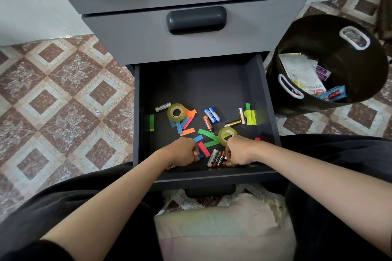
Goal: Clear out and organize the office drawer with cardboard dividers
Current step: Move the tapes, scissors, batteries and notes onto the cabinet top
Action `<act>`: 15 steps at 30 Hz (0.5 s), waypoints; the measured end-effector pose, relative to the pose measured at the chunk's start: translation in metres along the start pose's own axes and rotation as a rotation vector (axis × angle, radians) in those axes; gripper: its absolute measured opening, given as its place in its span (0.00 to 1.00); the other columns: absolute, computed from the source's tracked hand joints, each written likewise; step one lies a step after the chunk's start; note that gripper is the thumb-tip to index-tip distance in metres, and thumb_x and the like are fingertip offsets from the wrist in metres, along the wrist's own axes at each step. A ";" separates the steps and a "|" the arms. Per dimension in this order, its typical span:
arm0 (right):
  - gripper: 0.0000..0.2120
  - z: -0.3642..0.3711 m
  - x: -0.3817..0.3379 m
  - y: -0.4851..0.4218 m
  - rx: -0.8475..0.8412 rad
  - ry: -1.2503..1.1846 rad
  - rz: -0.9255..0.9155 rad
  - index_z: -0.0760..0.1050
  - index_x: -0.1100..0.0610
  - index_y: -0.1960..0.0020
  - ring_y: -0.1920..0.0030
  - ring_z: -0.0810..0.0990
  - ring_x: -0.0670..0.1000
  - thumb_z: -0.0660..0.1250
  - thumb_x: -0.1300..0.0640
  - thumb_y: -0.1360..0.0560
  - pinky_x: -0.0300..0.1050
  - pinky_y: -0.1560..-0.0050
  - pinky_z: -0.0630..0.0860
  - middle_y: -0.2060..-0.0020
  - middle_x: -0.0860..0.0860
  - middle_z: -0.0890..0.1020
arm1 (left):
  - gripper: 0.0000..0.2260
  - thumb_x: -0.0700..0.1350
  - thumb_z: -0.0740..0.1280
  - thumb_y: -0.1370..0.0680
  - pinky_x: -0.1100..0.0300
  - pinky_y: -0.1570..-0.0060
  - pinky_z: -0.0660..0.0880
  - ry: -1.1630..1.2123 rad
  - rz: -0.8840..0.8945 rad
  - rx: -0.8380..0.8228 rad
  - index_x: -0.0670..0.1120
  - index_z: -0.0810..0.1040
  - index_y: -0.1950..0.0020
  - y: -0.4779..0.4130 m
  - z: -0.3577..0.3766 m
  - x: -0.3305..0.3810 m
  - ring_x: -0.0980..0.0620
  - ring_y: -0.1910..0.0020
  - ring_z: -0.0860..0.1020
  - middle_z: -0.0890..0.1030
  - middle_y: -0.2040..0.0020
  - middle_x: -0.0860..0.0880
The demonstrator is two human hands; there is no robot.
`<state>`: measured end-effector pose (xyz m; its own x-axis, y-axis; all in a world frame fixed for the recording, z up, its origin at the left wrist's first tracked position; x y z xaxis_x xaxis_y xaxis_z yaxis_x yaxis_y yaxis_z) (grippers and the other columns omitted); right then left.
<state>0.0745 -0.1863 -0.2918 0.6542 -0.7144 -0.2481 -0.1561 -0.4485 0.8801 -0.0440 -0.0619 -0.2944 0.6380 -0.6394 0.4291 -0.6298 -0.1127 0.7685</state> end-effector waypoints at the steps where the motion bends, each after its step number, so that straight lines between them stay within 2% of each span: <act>1: 0.10 0.000 -0.002 0.000 0.002 -0.003 -0.007 0.76 0.67 0.47 0.54 0.77 0.58 0.59 0.66 0.25 0.50 0.56 0.77 0.51 0.63 0.79 | 0.10 0.43 0.63 0.21 0.61 0.46 0.69 0.029 0.005 0.032 0.42 0.76 0.41 0.001 -0.002 0.002 0.50 0.44 0.74 0.77 0.42 0.46; 3: 0.06 -0.002 -0.010 0.006 0.052 -0.017 -0.024 0.74 0.63 0.57 0.57 0.75 0.56 0.59 0.65 0.25 0.45 0.64 0.72 0.61 0.58 0.75 | 0.10 0.43 0.64 0.21 0.62 0.49 0.69 0.086 0.013 0.113 0.42 0.76 0.41 0.009 -0.007 0.005 0.52 0.47 0.75 0.78 0.45 0.46; 5: 0.06 -0.010 -0.020 0.011 0.120 -0.080 -0.037 0.73 0.61 0.59 0.60 0.73 0.54 0.60 0.64 0.25 0.42 0.66 0.68 0.62 0.57 0.75 | 0.10 0.42 0.64 0.22 0.64 0.51 0.70 0.187 0.013 0.196 0.41 0.76 0.42 0.018 -0.013 0.008 0.54 0.52 0.75 0.78 0.50 0.47; 6: 0.05 -0.014 -0.023 0.015 0.148 -0.140 -0.045 0.74 0.62 0.57 0.60 0.74 0.53 0.61 0.64 0.25 0.41 0.67 0.68 0.61 0.57 0.77 | 0.09 0.42 0.65 0.22 0.63 0.53 0.71 0.239 0.007 0.234 0.41 0.77 0.43 0.023 -0.015 0.008 0.55 0.55 0.75 0.78 0.54 0.48; 8: 0.08 -0.028 -0.030 0.026 0.218 -0.265 -0.077 0.76 0.63 0.48 0.56 0.76 0.53 0.62 0.63 0.25 0.41 0.64 0.71 0.52 0.57 0.79 | 0.08 0.42 0.66 0.23 0.61 0.54 0.74 0.321 -0.003 0.325 0.41 0.77 0.46 0.036 -0.027 0.008 0.54 0.59 0.75 0.76 0.61 0.51; 10: 0.10 -0.039 -0.033 0.035 0.262 -0.361 -0.112 0.76 0.63 0.45 0.52 0.78 0.53 0.62 0.64 0.25 0.40 0.60 0.74 0.48 0.57 0.79 | 0.05 0.41 0.68 0.24 0.63 0.58 0.77 0.415 -0.014 0.407 0.41 0.78 0.50 0.048 -0.041 0.008 0.54 0.63 0.76 0.76 0.64 0.51; 12: 0.08 -0.046 -0.034 0.044 0.300 -0.453 -0.145 0.77 0.62 0.48 0.54 0.80 0.52 0.63 0.66 0.25 0.40 0.62 0.78 0.50 0.56 0.79 | 0.02 0.40 0.69 0.25 0.69 0.66 0.76 0.508 -0.004 0.476 0.43 0.77 0.55 0.063 -0.059 0.012 0.57 0.67 0.76 0.77 0.65 0.50; 15: 0.06 -0.056 -0.037 0.058 0.308 -0.661 -0.224 0.76 0.61 0.55 0.58 0.82 0.51 0.63 0.69 0.26 0.44 0.64 0.82 0.58 0.54 0.80 | 0.04 0.39 0.69 0.25 0.64 0.64 0.78 0.627 0.048 0.553 0.44 0.77 0.59 0.089 -0.087 0.027 0.57 0.69 0.78 0.79 0.66 0.49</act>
<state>0.0826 -0.1557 -0.2094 0.1306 -0.7182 -0.6834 -0.3344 -0.6809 0.6516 -0.0442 -0.0225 -0.1730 0.6304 -0.1303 0.7653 -0.6847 -0.5579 0.4690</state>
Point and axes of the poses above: each hand's wrist, its own y-axis away from the middle knuckle, its own z-axis out of the palm, x = y × z, the point moved 1 cm from there along -y, towards the middle knuckle
